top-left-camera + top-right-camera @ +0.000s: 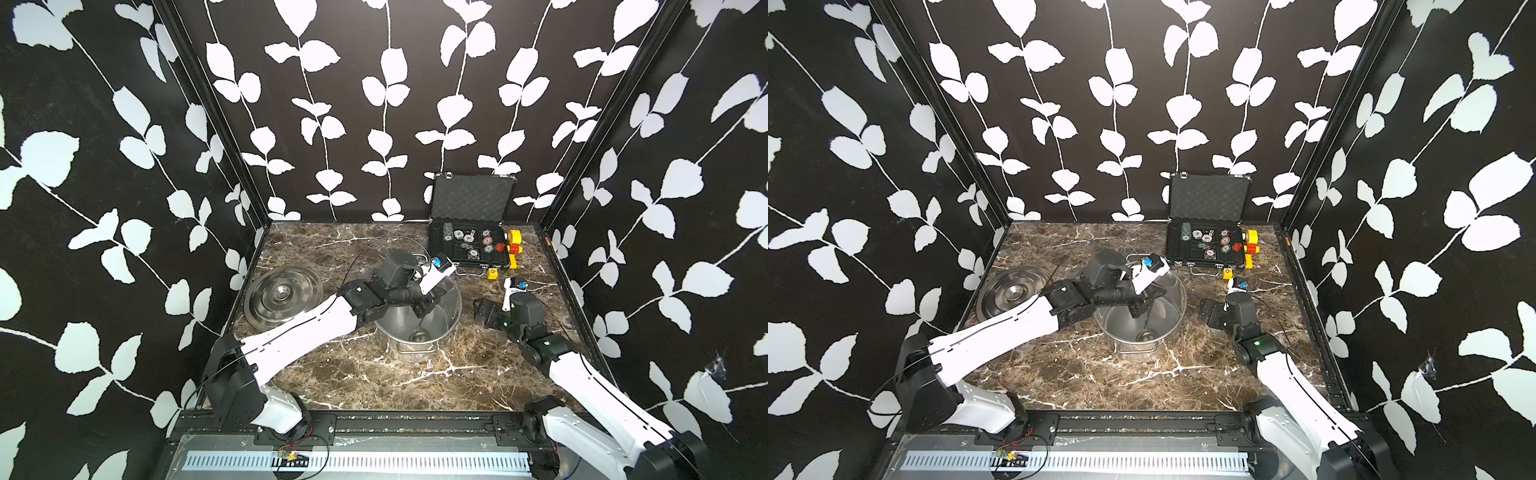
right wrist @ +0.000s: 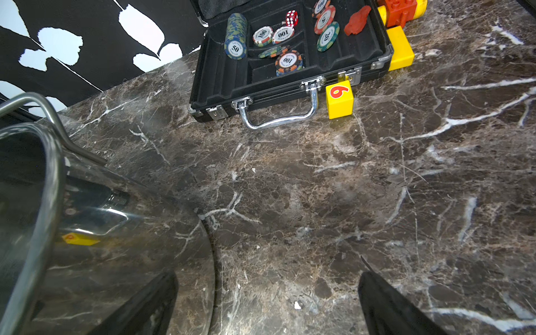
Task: Stir the soup with a spoon
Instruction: Stir the soup in the pan with a stick.
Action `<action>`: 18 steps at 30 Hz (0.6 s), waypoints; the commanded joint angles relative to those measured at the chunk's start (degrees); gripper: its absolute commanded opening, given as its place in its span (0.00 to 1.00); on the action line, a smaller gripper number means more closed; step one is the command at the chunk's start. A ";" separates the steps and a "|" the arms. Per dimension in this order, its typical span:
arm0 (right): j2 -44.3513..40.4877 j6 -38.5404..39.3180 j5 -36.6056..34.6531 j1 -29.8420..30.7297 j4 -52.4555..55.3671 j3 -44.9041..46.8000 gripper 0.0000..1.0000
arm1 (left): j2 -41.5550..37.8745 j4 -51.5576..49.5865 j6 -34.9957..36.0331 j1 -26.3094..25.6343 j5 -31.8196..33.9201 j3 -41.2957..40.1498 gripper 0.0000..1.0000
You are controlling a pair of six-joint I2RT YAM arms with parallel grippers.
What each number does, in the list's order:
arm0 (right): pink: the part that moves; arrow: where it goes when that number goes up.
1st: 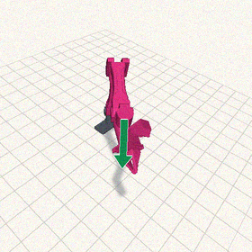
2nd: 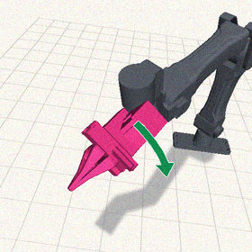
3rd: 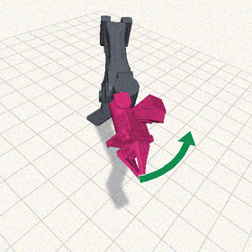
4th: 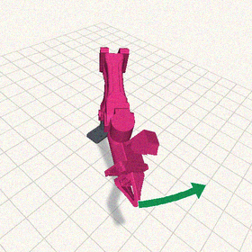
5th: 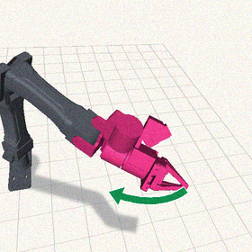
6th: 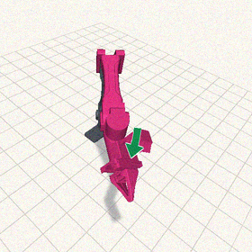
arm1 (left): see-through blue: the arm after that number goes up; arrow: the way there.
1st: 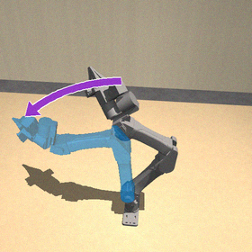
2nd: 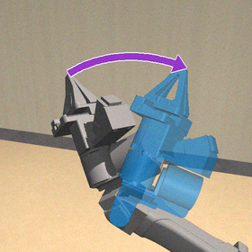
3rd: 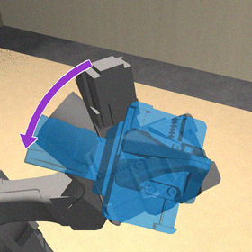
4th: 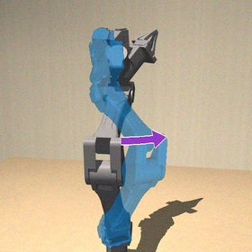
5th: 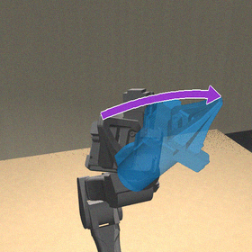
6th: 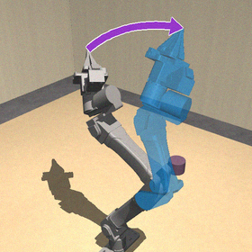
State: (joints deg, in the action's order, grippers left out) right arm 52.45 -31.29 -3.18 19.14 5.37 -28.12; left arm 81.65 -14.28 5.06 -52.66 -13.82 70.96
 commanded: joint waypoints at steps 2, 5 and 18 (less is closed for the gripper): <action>-0.06 0.26 0.31 0.36 -1.44 -1.54 0.99 | -4.12 -5.94 -0.28 1.81 4.76 -2.18 0.00; -0.21 0.09 0.28 0.38 -1.54 -1.43 0.99 | -6.00 -7.60 -1.28 4.48 6.85 -2.84 0.00; -2.01 0.17 -0.19 0.38 -0.44 -0.80 0.99 | -3.46 -2.70 -1.77 15.98 12.76 -0.40 0.00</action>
State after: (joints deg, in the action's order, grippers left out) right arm 51.55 -31.31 -2.79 19.14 5.39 -28.12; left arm 76.84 -19.79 2.98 -38.87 -3.25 68.49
